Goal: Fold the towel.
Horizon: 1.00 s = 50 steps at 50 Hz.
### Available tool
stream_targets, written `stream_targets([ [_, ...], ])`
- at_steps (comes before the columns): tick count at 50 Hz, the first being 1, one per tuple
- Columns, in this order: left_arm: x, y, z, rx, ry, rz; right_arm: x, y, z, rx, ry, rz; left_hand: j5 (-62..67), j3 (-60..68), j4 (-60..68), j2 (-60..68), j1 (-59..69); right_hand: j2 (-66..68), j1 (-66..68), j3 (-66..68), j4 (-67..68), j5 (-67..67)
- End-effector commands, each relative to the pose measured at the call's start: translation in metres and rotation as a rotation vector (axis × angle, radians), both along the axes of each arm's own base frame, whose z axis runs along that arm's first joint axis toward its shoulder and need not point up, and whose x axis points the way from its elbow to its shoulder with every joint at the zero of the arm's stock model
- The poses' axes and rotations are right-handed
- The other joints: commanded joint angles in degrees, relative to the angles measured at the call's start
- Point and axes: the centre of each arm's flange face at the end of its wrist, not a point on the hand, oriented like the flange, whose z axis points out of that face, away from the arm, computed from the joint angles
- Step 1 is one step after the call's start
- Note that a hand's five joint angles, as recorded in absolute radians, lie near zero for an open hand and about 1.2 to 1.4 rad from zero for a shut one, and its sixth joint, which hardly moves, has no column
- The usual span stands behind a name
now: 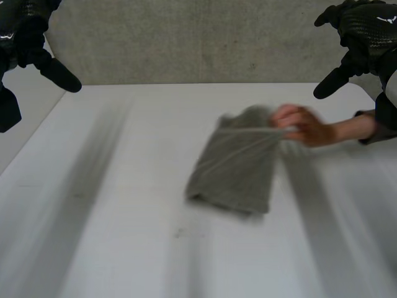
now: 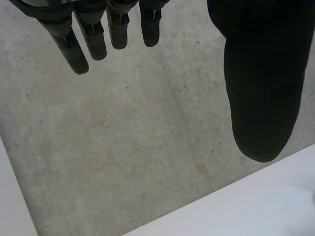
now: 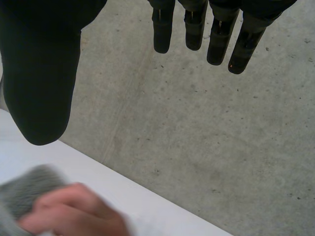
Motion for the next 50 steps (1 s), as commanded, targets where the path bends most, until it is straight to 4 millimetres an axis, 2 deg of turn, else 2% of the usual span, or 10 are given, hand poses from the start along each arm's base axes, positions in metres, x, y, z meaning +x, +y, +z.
stream_targets([
  [1,-0.008,0.000,0.006,-0.023,0.006,-0.036,0.000,0.000,-0.001,0.004,0.002,0.003,-1.6,0.3,0.3,0.5,-0.2,-3.8,-3.9,-2.4,-3.5,-3.2],
  [15,-0.014,0.005,0.001,-0.006,0.003,-0.065,0.002,-0.002,-0.005,0.009,0.009,0.009,-1.6,0.3,0.3,0.5,-0.2,-3.8,-3.9,-2.4,-3.5,-3.2],
  [27,-0.025,0.005,-0.012,0.035,-0.014,-0.099,0.007,0.000,-0.006,0.010,0.011,0.027,-1.6,0.3,0.3,0.5,-0.2,-3.8,-3.9,-2.4,-3.5,-3.2],
  [45,-0.024,0.007,-0.007,0.015,-0.015,-0.099,0.008,-0.001,-0.010,0.025,0.015,0.030,-1.6,0.3,0.3,0.5,-0.2,-3.8,-3.9,-2.4,-3.5,-3.2],
  [50,-0.025,0.007,-0.007,0.013,-0.014,-0.101,0.008,0.000,-0.005,0.006,0.013,0.030,-1.6,0.3,0.3,0.5,-0.2,-3.8,-3.9,-2.4,-3.5,-3.2],
])
